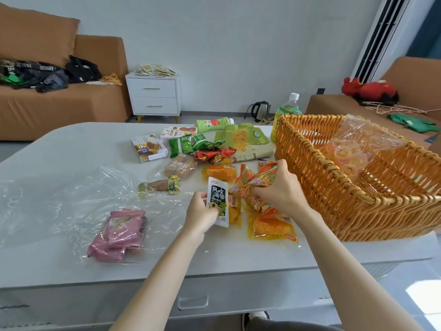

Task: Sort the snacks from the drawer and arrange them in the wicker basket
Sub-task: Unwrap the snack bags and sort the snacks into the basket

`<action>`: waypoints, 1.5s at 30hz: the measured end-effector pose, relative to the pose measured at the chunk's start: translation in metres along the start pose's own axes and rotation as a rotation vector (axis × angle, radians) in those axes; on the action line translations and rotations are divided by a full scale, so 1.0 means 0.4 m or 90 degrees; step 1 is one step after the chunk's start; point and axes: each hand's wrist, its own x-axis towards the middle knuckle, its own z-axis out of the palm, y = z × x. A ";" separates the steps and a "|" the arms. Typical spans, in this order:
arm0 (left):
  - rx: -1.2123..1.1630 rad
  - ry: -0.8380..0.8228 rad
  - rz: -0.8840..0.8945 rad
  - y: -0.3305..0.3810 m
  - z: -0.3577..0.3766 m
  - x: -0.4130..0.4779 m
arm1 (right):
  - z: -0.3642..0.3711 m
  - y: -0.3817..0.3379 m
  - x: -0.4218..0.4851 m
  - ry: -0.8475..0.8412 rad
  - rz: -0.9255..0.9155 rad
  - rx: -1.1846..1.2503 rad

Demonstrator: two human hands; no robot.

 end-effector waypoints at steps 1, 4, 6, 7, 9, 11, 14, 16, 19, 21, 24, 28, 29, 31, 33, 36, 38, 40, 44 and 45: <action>0.021 -0.005 0.007 -0.003 0.021 0.001 | -0.005 0.013 -0.002 0.013 0.016 -0.007; 0.056 0.001 0.041 -0.003 0.048 0.006 | -0.013 0.022 -0.009 0.072 0.040 0.010; 0.070 -0.026 0.056 -0.002 0.073 0.016 | -0.024 0.026 -0.007 0.111 0.052 0.078; 0.073 -0.045 0.063 -0.001 0.085 0.020 | -0.027 0.027 -0.006 0.124 0.048 0.108; 0.083 -0.072 0.066 0.003 0.099 0.030 | -0.027 0.024 -0.008 0.143 0.026 0.131; 0.092 -0.092 0.066 0.013 0.094 0.033 | -0.024 0.017 -0.012 0.151 0.013 0.131; 0.183 -0.090 0.118 0.024 0.050 0.025 | -0.022 -0.002 -0.018 0.138 0.013 0.147; 0.217 -0.105 0.181 0.028 0.012 0.011 | -0.019 -0.015 -0.028 0.122 0.010 0.157; 0.300 -0.067 0.274 0.022 -0.047 -0.014 | -0.012 -0.040 -0.046 0.093 0.024 0.177; 0.434 0.012 0.325 0.013 -0.082 -0.027 | -0.008 -0.055 -0.059 0.075 0.043 0.182; 0.666 0.082 0.331 -0.006 -0.109 -0.052 | 0.000 -0.072 -0.074 0.037 0.080 0.199; 0.770 0.077 0.219 -0.038 -0.111 -0.065 | 0.011 -0.082 -0.085 0.006 0.126 0.217; 0.776 0.081 0.214 -0.041 -0.110 -0.067 | 0.013 -0.083 -0.085 0.004 0.131 0.216; 0.765 0.103 0.231 -0.040 -0.109 -0.071 | 0.012 -0.083 -0.082 -0.012 0.139 0.209; 0.715 0.146 0.257 -0.033 -0.113 -0.074 | 0.007 -0.084 -0.076 -0.062 0.145 0.179; 0.605 0.241 0.301 -0.017 -0.128 -0.079 | 0.001 -0.088 -0.074 -0.182 0.148 0.125; 0.542 0.290 0.327 -0.009 -0.141 -0.082 | 0.003 -0.103 -0.082 -0.252 0.140 0.084; 0.492 0.305 0.342 -0.007 -0.152 -0.083 | 0.015 -0.119 -0.089 -0.301 0.134 0.069; 0.391 0.223 0.337 -0.012 -0.175 -0.090 | 0.053 -0.151 -0.101 -0.338 0.143 0.095; 0.368 0.172 0.325 -0.012 -0.184 -0.089 | 0.066 -0.155 -0.102 -0.336 0.146 0.117</action>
